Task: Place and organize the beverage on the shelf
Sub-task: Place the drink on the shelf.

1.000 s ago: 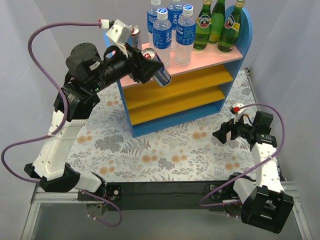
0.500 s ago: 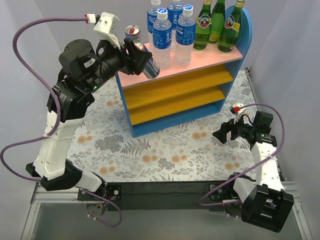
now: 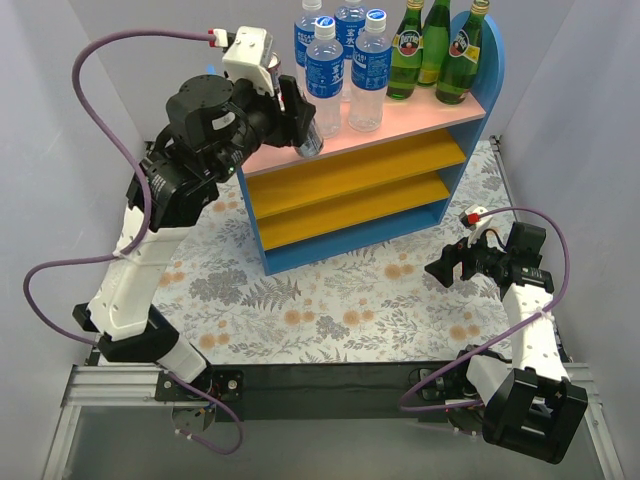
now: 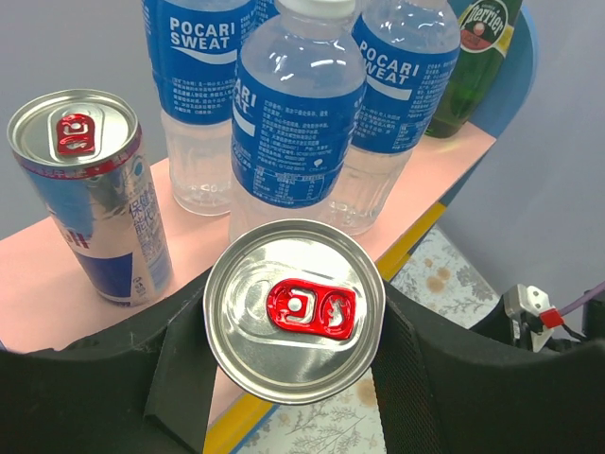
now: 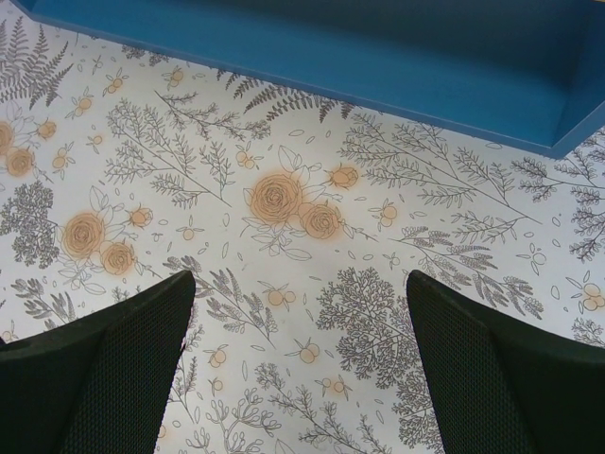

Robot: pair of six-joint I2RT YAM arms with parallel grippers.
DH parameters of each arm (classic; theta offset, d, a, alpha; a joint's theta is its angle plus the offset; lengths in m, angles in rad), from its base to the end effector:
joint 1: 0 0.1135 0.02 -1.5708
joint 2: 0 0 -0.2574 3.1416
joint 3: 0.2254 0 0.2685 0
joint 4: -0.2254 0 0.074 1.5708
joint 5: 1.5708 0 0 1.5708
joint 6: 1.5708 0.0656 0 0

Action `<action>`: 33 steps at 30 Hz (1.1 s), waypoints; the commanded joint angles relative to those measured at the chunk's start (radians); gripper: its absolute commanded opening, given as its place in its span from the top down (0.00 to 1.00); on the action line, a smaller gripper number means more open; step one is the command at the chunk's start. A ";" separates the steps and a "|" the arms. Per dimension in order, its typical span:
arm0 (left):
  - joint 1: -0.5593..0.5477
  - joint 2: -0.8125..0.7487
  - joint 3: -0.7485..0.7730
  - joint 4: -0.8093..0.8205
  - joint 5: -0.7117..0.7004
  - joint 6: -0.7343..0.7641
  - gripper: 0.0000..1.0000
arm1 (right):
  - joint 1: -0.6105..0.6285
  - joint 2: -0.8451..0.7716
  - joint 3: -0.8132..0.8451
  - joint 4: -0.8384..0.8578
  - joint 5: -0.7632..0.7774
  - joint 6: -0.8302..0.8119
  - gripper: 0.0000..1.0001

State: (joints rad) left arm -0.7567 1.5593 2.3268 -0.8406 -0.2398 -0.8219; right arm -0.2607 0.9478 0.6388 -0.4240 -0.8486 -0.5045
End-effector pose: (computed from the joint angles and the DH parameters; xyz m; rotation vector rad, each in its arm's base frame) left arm 0.2296 -0.1954 0.5857 -0.2500 1.7227 -0.9946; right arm 0.2297 -0.0103 0.2216 -0.6512 1.9627 0.5126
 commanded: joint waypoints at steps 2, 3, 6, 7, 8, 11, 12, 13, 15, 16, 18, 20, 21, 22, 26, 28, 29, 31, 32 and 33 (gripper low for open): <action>-0.078 -0.004 0.066 0.040 -0.170 0.062 1.00 | -0.003 0.006 0.018 0.001 -0.032 -0.009 0.02; -0.093 0.002 0.071 0.038 -0.214 0.072 1.00 | -0.003 0.006 0.018 0.001 -0.032 -0.009 0.02; -0.148 0.018 0.089 0.040 -0.312 0.112 1.00 | -0.003 0.006 0.018 -0.001 -0.033 -0.009 0.02; -0.159 0.019 0.092 0.044 -0.332 0.119 1.00 | -0.003 0.006 0.018 -0.001 -0.033 -0.009 0.02; -0.176 0.021 0.092 0.044 -0.351 0.136 1.00 | -0.003 0.006 0.018 -0.001 -0.033 -0.011 0.02; -0.193 0.016 0.088 0.058 -0.420 0.164 1.00 | -0.003 0.005 0.018 -0.001 -0.035 -0.009 0.01; -0.196 0.016 0.088 0.064 -0.435 0.170 1.00 | -0.003 0.005 0.018 -0.001 -0.035 -0.009 0.01; -0.199 0.016 0.088 0.069 -0.469 0.179 1.00 | -0.005 0.005 0.018 -0.001 -0.036 -0.011 0.02; -0.210 0.021 0.085 0.075 -0.507 0.208 1.00 | -0.003 0.003 0.018 -0.001 -0.037 -0.009 0.02; -0.213 0.025 0.083 0.078 -0.547 0.214 1.00 | -0.003 0.003 0.018 -0.001 -0.038 -0.009 0.02; -0.220 0.025 0.075 0.093 -0.579 0.228 1.00 | -0.003 0.002 0.018 -0.001 -0.037 -0.011 0.02; -0.224 0.027 0.077 0.103 -0.621 0.245 1.00 | -0.003 0.000 0.016 -0.002 -0.037 -0.009 0.02; -0.227 0.025 0.074 0.110 -0.630 0.251 1.00 | -0.003 -0.001 0.016 -0.002 -0.037 -0.009 0.02; -0.227 0.027 0.071 0.116 -0.636 0.263 1.00 | -0.003 -0.001 0.016 -0.001 -0.037 -0.009 0.02; -0.236 0.039 0.057 0.129 -0.667 0.285 1.00 | -0.003 -0.003 0.018 -0.002 -0.038 -0.009 0.02; -0.237 0.044 0.049 0.132 -0.679 0.288 1.00 | -0.003 -0.004 0.016 -0.001 -0.038 -0.009 0.02; -0.236 0.048 0.049 0.135 -0.681 0.291 1.00 | -0.005 -0.006 0.016 -0.001 -0.038 -0.011 0.01; -0.237 0.051 0.048 0.140 -0.679 0.296 1.00 | -0.005 -0.007 0.016 -0.001 -0.038 -0.009 0.02; -0.237 0.053 0.046 0.143 -0.681 0.300 1.00 | -0.005 -0.009 0.016 -0.001 -0.038 -0.009 0.02; -0.236 0.056 0.045 0.146 -0.678 0.299 1.00 | -0.003 -0.007 0.016 -0.002 -0.038 -0.011 0.02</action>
State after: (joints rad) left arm -0.9867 1.6211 2.3657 -0.7727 -0.8890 -0.5484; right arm -0.2607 0.9508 0.6388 -0.4240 -0.8639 -0.5045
